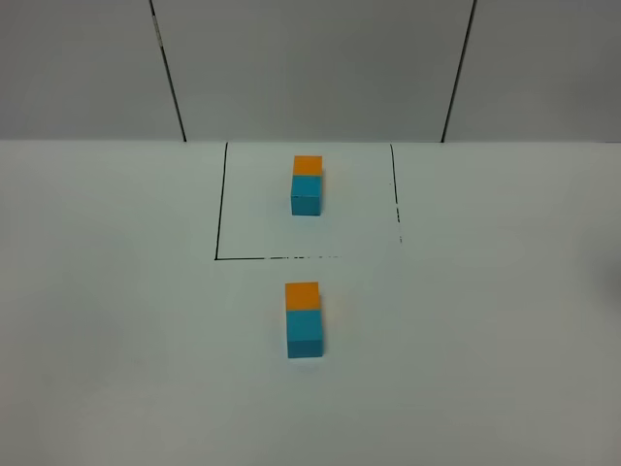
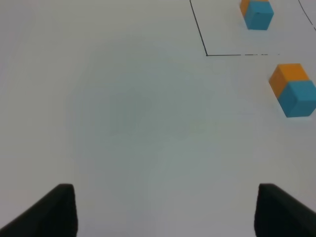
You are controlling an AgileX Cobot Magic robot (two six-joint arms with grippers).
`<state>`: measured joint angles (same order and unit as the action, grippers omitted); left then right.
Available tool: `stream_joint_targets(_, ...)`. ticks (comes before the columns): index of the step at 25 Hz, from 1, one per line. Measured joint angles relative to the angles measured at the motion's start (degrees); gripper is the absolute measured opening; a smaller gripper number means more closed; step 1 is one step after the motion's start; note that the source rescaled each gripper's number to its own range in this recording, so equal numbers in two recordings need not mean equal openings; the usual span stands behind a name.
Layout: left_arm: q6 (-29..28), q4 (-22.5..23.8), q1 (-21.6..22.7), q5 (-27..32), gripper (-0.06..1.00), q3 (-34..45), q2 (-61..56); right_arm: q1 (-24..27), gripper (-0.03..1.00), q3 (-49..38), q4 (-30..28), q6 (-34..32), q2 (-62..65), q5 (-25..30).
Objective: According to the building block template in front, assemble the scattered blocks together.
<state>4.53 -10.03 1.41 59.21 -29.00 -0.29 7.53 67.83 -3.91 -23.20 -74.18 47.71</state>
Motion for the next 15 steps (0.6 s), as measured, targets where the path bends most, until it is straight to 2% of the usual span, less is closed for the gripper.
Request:
stream_joint_targets(7,0.00,0.00,0.00,0.00,0.56,0.00,0.00,0.64,1.00,-12.72,0.00,0.76,21.30,3.91)
stream_joint_targets(15,0.00,0.00,0.00,0.00,0.56,0.00,0.00,0.64,1.00,-20.53,-0.67,5.03,42.51,11.00)
